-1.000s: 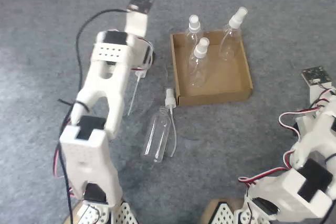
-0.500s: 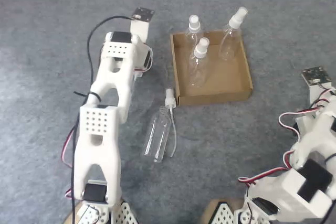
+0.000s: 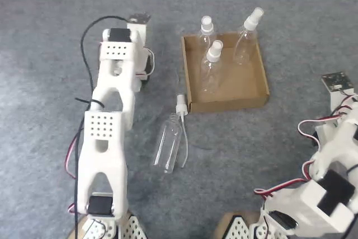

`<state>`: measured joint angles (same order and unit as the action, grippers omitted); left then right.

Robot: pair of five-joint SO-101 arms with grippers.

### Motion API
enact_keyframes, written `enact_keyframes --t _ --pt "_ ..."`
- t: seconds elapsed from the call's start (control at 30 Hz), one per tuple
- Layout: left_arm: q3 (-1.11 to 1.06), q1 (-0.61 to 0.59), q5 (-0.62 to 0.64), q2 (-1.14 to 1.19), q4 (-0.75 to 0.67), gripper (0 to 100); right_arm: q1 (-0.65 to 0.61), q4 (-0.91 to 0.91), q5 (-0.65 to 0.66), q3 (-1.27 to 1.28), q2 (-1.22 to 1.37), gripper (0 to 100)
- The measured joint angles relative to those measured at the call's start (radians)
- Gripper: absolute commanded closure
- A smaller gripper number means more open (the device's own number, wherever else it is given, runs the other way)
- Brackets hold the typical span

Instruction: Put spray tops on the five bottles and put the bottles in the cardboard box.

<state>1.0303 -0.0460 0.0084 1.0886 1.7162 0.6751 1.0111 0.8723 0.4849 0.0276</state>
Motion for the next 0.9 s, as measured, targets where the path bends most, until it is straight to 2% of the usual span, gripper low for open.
enact_keyframes --t 0.1,0.23,0.4,0.57,0.67,0.8,0.9 --pt "-0.166 -0.009 0.005 -0.124 0.0 99 0.002 0.0 -0.002 0.0 0.0 96.4" --pt "-0.371 -0.002 0.002 -0.334 -0.017 99 0.002 0.0 -0.012 0.002 0.0 83.5" --pt "-0.761 0.002 0.02 -0.641 -0.184 99 0.002 0.008 -0.06 0.006 0.0 69.7" --pt "-1.237 -0.002 0.02 -0.976 -0.44 99 -0.002 0.015 -0.064 0.017 0.005 68.2" --pt "-1.468 0.005 0.017 -1.165 -0.548 99 -0.02 0.023 -0.066 0.017 0.005 68.2" --pt "-1.657 -0.002 0.02 -1.369 -0.624 99 -0.066 0.129 -0.071 -0.055 0.023 68.3" --pt "-1.745 0.003 0.017 -1.439 -0.68 99 -0.097 0.229 -0.083 -0.158 0.023 68.4"
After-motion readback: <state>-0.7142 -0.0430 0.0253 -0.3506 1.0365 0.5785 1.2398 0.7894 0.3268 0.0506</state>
